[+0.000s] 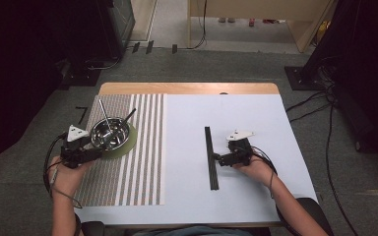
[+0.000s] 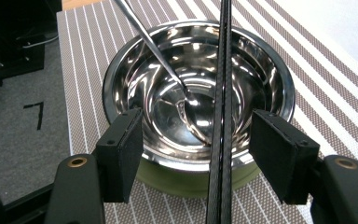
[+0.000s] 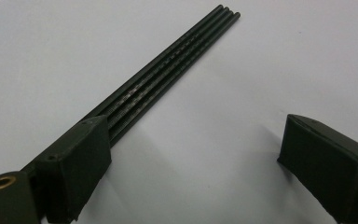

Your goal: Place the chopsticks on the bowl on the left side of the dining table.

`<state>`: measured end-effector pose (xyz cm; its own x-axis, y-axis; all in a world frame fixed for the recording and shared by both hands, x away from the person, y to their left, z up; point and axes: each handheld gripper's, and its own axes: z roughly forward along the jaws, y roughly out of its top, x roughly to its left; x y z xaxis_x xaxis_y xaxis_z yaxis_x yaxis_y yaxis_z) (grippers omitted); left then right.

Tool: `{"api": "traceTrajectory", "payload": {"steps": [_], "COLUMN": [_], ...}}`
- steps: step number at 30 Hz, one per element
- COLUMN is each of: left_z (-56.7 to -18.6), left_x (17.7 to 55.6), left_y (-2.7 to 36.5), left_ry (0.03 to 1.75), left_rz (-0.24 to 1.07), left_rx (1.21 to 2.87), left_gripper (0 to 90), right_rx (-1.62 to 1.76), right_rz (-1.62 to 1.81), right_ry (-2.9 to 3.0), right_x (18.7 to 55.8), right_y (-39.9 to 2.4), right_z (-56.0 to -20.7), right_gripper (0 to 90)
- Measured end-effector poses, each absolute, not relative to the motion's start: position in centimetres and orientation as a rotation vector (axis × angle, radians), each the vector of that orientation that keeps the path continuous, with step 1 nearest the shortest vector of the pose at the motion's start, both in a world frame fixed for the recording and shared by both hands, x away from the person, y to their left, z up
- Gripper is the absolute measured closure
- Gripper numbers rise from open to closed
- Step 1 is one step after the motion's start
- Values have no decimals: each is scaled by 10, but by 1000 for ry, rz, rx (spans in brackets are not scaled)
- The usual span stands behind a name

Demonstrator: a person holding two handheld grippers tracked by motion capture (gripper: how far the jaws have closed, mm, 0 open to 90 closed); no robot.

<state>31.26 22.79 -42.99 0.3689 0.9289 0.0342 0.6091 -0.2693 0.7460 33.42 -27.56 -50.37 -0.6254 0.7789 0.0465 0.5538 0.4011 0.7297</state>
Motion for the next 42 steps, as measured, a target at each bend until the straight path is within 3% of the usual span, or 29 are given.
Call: {"api": "traceTrajectory", "payload": {"steps": [20,42], "left_z": [-440,-443], "left_x": [306,313], "left_y": [241,266], "left_ry": [1336,1412], "left_rz": [601,619], "left_rx": [2026,1920], "left_gripper": [365,386], "right_rx": [1160,1163], "right_rz": [1056,1053], "right_ry": [2360,2360], "right_x": [334,334], "right_y": [-276,-275], "right_z": [-504,-504], "right_gripper": [83,83]}}
